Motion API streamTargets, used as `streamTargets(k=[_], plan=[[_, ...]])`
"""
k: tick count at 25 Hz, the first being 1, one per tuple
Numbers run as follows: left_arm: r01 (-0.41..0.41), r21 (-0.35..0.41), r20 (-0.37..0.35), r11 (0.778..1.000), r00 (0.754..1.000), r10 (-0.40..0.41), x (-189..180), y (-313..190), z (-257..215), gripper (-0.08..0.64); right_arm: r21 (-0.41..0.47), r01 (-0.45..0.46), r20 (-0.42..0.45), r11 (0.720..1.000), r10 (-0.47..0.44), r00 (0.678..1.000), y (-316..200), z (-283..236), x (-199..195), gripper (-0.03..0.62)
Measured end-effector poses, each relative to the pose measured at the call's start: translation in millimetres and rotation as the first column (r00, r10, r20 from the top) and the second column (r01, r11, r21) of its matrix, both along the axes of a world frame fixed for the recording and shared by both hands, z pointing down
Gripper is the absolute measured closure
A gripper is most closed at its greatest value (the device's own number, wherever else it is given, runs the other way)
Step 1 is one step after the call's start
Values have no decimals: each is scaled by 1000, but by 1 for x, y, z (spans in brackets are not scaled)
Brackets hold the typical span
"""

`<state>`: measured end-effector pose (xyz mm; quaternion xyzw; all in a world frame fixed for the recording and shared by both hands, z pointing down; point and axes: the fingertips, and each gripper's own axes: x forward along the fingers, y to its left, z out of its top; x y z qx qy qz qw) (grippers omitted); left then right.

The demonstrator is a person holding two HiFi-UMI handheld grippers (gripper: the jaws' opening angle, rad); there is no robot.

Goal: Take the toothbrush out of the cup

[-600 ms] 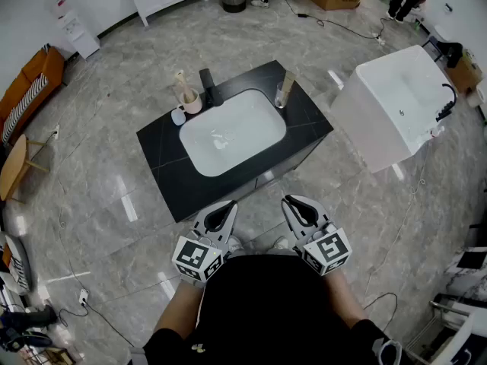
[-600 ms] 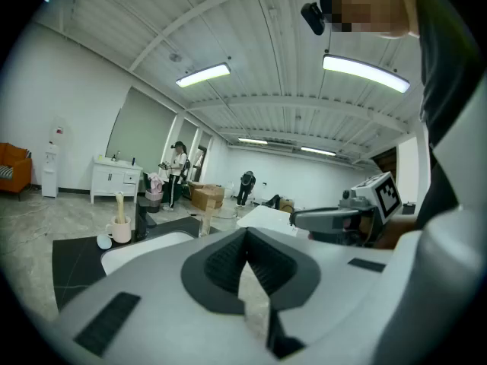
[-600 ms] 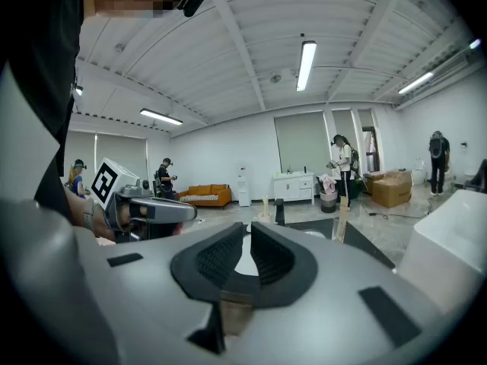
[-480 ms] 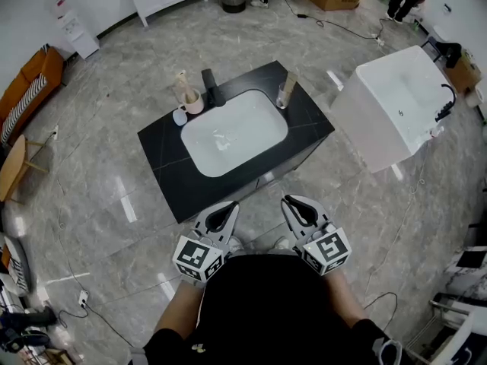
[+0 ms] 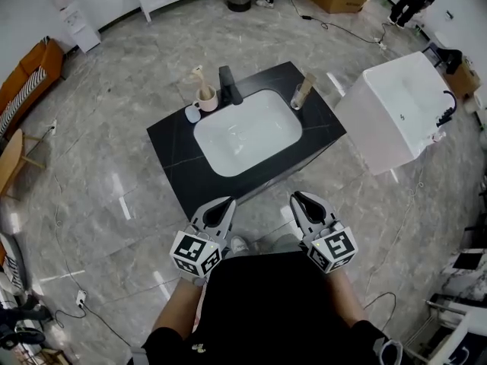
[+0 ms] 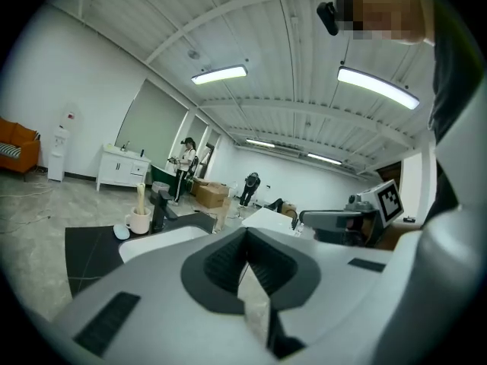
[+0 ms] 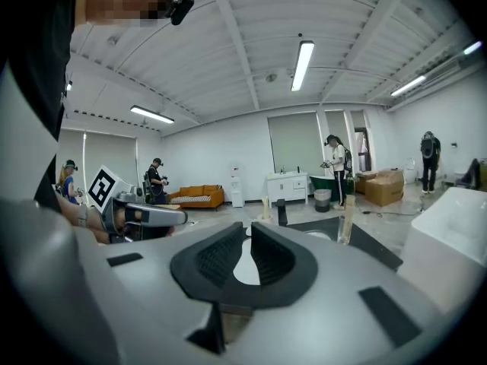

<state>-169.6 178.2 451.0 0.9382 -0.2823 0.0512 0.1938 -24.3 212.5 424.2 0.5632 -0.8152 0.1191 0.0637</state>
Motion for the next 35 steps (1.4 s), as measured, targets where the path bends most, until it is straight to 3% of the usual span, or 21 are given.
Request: streamTargets(k=[11,19,27,35], plan=[[78,66,23,995,997,-80,-1,-49,-3,537,-3,-17,40,1000,17,999,-52,11,18,540],[194,67,68,979,978,-199,30,-114,-7,537,-12,77,85,997,-76,993,-128,17,59,540],[330,75,116,941,934,-337,65,-167,-14,535,-14,205,126,979,-202,971,-198,13,97,540],[445,81,161,892,877,-452,80,-192,-14,535,-17,305,153,952,-299,942,-232,20,122,540]])
